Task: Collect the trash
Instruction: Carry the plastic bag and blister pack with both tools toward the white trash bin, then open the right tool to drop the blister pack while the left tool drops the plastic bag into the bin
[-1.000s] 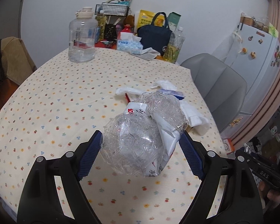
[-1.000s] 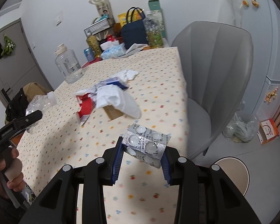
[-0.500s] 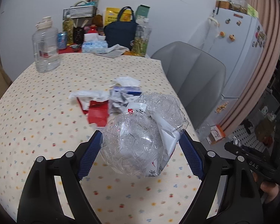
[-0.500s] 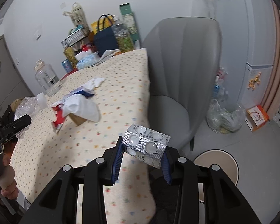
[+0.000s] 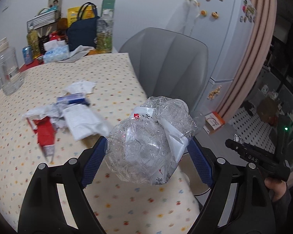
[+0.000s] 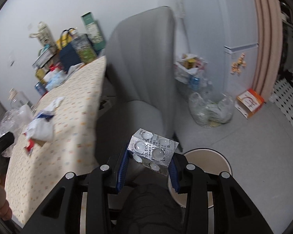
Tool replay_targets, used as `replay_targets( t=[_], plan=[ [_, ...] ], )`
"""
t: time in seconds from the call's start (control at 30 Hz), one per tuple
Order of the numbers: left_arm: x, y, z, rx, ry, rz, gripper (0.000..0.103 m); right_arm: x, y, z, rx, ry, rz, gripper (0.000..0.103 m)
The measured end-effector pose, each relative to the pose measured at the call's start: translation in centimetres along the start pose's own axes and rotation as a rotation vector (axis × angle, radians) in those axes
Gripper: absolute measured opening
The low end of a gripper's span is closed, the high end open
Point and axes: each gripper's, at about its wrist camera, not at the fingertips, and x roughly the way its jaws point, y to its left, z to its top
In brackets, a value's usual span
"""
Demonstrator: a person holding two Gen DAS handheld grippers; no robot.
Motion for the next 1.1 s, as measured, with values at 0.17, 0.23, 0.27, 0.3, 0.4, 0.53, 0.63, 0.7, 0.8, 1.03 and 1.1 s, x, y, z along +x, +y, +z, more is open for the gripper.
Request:
replay_targets(
  t=[0.17, 0.23, 0.27, 0.3, 0.4, 0.53, 0.63, 0.7, 0.8, 1.03, 1.1],
  plan=[
    [2.2, -3.2, 0.4, 0.054, 0.031, -0.036, 0.083, 1.5, -3.3, 0.1, 0.047, -0.003, -0.039, 0.039],
    [3.1, -4.2, 0.5, 0.069, 0.047, -0.045, 0.083, 2.1, -4.4, 0.2, 0.069, 0.0, -0.052, 0.063],
    [3.6, -4.8, 0.5, 0.079, 0.056, -0.051, 0.083, 2.2, -5.2, 0.2, 0.084, -0.013, -0.069, 0.068],
    [3.9, -5.3, 0.5, 0.086, 0.061, -0.053, 0.083, 2.1, -5.7, 0.2, 0.092, -0.021, -0.077, 0.073],
    [5.0, -6.8, 0.6, 0.117, 0.079, -0.065, 0.083, 1.5, -7.3, 0.1, 0.125, -0.038, -0.088, 0.08],
    [6.7, -8.8, 0.5, 0.154, 0.11, -0.092, 0.083, 0.5, -9.7, -0.5, 0.159, -0.052, -0.111, 0.086],
    [7.7, -10.5, 0.3, 0.182, 0.132, -0.111, 0.083, -0.5, -11.5, -0.9, 0.179, -0.06, -0.132, 0.087],
    [8.5, -11.9, 0.1, 0.209, 0.148, -0.124, 0.083, -1.4, -13.0, -1.1, 0.203, -0.072, -0.15, 0.088],
    [9.7, -14.1, -0.2, 0.243, 0.172, -0.138, 0.083, -2.7, -15.6, -1.8, 0.248, -0.09, -0.176, 0.089],
    [12.5, -18.7, -1.1, 0.318, 0.239, -0.17, 0.083, -4.5, -20.4, -3.6, 0.343, -0.103, -0.209, 0.089],
    [13.4, -19.8, -1.4, 0.336, 0.259, -0.176, 0.083, -4.8, -21.5, -4.0, 0.359, -0.102, -0.212, 0.089]
  ],
)
